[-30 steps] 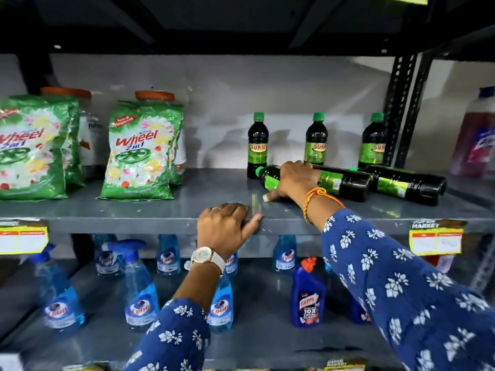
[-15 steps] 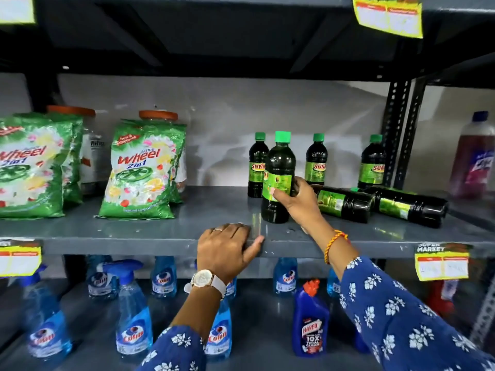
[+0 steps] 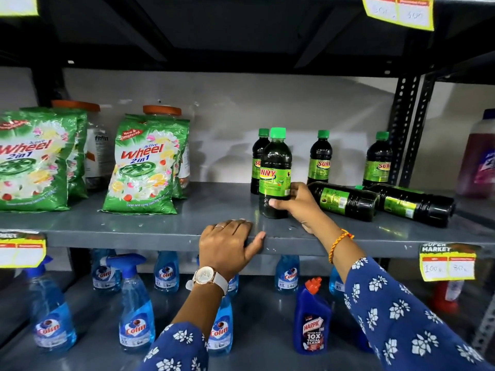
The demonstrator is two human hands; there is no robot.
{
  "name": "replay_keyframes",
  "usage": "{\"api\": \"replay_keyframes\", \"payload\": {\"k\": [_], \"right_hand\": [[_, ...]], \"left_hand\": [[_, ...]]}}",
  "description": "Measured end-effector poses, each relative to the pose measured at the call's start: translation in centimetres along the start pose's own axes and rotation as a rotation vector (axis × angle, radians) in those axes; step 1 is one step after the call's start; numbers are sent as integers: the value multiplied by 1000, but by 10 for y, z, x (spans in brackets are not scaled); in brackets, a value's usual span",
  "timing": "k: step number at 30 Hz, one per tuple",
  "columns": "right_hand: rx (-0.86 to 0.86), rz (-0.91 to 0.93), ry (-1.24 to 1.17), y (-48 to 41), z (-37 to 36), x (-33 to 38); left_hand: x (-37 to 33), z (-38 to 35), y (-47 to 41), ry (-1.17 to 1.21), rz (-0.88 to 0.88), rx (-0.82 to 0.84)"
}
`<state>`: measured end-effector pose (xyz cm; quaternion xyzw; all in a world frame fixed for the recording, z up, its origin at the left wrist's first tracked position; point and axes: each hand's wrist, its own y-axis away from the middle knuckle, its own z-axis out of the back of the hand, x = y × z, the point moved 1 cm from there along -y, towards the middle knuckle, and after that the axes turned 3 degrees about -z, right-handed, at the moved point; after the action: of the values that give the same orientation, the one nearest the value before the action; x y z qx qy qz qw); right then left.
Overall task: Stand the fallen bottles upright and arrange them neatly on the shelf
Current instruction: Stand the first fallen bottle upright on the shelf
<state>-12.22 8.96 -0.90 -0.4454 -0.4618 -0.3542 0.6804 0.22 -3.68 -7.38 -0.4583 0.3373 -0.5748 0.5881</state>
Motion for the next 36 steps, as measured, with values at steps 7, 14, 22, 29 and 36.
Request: {"api": "replay_keyframes", "payload": {"k": [7, 14, 22, 29, 36], "right_hand": [[32, 9, -67, 1, 0, 1], [184, -21, -165, 1, 2, 0], [143, -27, -2, -4, 1, -7], [80, 25, 53, -3, -1, -7], [104, 66, 261, 24, 4, 6]], "left_hand": [[1, -2, 0, -11, -12, -30], [0, -2, 1, -17, -19, -31], [2, -5, 2, -31, -28, -57], [2, -6, 2, -42, -31, -51], [2, -3, 2, -25, -37, -16]]}}
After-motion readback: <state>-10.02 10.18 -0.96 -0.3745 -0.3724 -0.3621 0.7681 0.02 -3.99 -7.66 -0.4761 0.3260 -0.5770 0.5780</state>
